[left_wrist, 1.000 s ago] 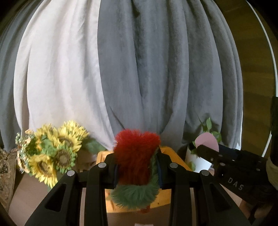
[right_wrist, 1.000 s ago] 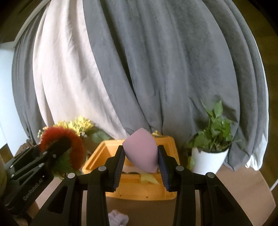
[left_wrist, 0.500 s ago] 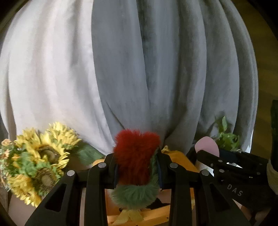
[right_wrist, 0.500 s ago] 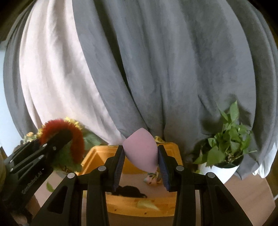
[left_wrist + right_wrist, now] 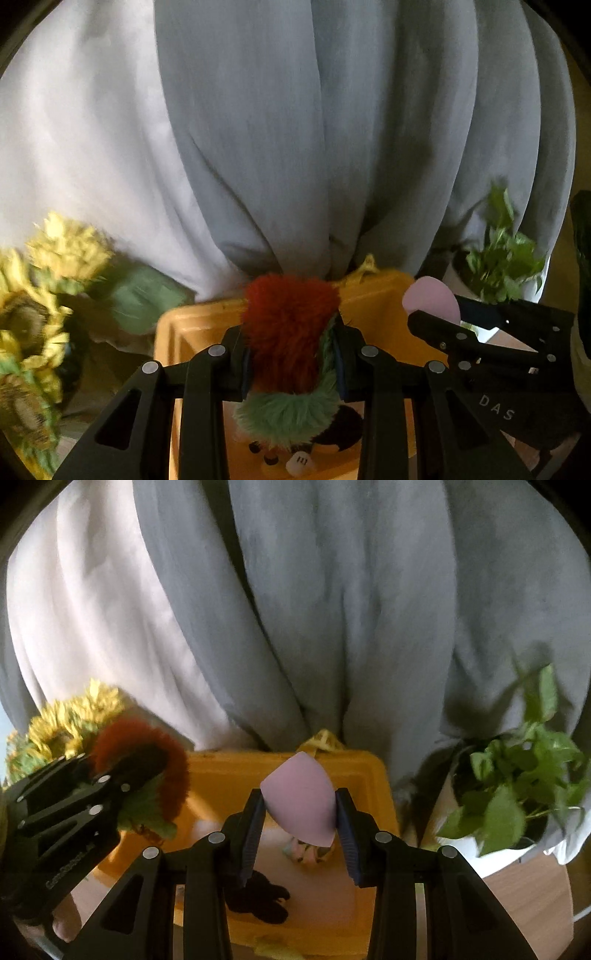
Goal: Organize soft objects
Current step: 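Open both tools to release the ball and sponge into the crate, then withdraw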
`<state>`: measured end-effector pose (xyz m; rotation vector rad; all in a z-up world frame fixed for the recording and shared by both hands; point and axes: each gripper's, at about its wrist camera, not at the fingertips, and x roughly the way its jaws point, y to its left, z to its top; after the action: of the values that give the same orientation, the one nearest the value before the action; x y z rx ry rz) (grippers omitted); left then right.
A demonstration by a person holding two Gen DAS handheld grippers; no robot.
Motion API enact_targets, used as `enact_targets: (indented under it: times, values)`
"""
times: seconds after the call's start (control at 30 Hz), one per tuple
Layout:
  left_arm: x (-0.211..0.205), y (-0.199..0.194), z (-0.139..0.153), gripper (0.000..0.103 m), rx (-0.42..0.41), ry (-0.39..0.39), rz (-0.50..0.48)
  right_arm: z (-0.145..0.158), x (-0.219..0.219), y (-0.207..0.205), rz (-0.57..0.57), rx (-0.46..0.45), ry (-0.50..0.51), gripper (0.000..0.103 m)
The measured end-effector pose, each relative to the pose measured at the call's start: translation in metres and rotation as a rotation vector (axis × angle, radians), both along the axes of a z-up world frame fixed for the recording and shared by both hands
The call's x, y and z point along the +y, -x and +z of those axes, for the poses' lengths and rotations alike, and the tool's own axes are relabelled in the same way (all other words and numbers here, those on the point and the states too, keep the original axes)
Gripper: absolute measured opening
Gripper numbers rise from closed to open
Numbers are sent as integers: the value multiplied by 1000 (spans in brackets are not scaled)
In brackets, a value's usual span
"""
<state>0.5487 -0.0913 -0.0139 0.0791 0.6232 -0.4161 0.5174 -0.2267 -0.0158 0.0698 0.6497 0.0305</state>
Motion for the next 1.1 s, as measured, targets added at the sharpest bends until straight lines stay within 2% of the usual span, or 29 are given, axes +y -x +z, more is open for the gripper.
enact_targets:
  times: [0.13,0.27,0.33,0.37,0.43,0.5,0.7,0.9,1.1]
  values:
    - [-3,-14,-17,34,73,-25,-16,-16,0,-13,8,60,6,40]
    - [-4,-21,-27,36,98,-47,-2,-26,0,-20,4,107,13,40]
    - [-4,-21,-29,44,108,-50,-2,-30,0,-21,2,114,23,41]
    - [-4,-21,-30,52,109,-52,-1,-31,0,-21,0,120,24,42]
    - [-4,-19,-29,55,93,-63,12,-32,0,-20,-4,123,26,52]
    - [-3,-16,-27,57,81,-76,22,-31,1,-19,-14,116,36,57]
    - [5,5,-9,65,8,-88,62,-24,-2,-7,-40,86,34,57]
    - [16,40,12,68,-64,-76,101,-1,2,22,-63,8,46,65]
    - [28,77,33,71,-108,-31,116,27,7,60,-87,-93,67,74]
